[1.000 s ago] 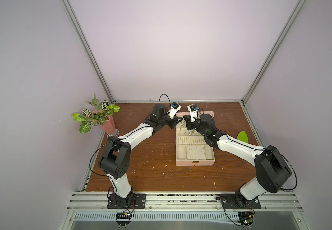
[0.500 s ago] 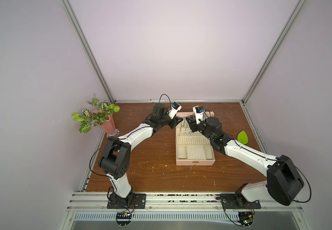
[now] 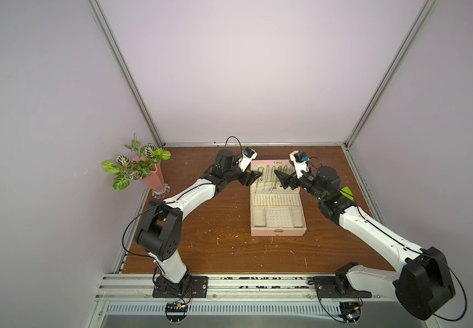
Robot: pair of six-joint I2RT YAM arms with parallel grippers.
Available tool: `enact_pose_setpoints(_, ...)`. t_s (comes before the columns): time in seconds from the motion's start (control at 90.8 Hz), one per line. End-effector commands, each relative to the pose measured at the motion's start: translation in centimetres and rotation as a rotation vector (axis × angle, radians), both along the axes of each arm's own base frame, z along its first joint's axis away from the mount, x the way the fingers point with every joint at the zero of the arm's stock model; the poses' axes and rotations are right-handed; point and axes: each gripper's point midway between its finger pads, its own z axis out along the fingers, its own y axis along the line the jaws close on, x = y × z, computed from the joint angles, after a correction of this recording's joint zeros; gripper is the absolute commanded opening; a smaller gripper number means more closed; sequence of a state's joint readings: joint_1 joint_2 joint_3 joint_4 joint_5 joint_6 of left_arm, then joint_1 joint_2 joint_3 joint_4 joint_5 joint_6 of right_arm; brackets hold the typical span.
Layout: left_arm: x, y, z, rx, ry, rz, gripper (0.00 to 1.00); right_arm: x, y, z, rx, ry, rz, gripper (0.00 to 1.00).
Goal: Put jewelry chain into jewelry box
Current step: Hang the necklace on the jewelry box clasp, then close the fastener on the jewelry box.
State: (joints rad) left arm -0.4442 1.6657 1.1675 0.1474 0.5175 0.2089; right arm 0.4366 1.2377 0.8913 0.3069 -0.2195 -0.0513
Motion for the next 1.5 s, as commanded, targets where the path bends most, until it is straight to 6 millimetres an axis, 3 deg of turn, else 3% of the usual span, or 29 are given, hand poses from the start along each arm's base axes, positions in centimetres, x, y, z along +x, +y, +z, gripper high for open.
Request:
enact_pose_setpoints(0.0, -0.6, 0.7, 2.3, -0.031, -0.065, 0.02, 0.84, -0.9, 2.1, 2.2, -0.144, -0.105, 0.168, 0.99)
enact_pose_setpoints(0.121, -1.7, 1.3, 2.9, -0.069, -0.07, 0.032, 0.85, -0.5, 3.3, 2.3, -0.25, -0.131, 0.252, 0.99)
enact_pose_setpoints(0.319, -2.9, 1.7, 2.2, -0.115, -0.04, 0.042, 0.83, 0.9, 5.3, 1.0, -0.461, -0.147, 0.337, 0.98)
enact_pose_setpoints(0.539, -2.7, 1.2, 1.0, -0.112, -0.022, 0.015, 0.7, 2.6, 7.0, -1.6, -0.655, -0.088, 0.38, 0.91)
enact_pose_setpoints(0.649, -2.7, 0.9, 0.7, -0.112, -0.02, -0.003, 0.62, 3.4, 7.3, -2.4, -0.701, -0.061, 0.387, 0.81)
enact_pose_setpoints(1.09, -2.0, 0.4, 0.0, -0.086, -0.024, -0.022, 0.47, 5.7, 7.1, -3.9, -0.786, -0.025, 0.342, 0.49)
enact_pose_setpoints(1.486, -1.8, 0.3, 0.0, -0.079, -0.025, -0.024, 0.45, 6.8, 6.4, -4.0, -0.837, -0.02, 0.3, 0.53)
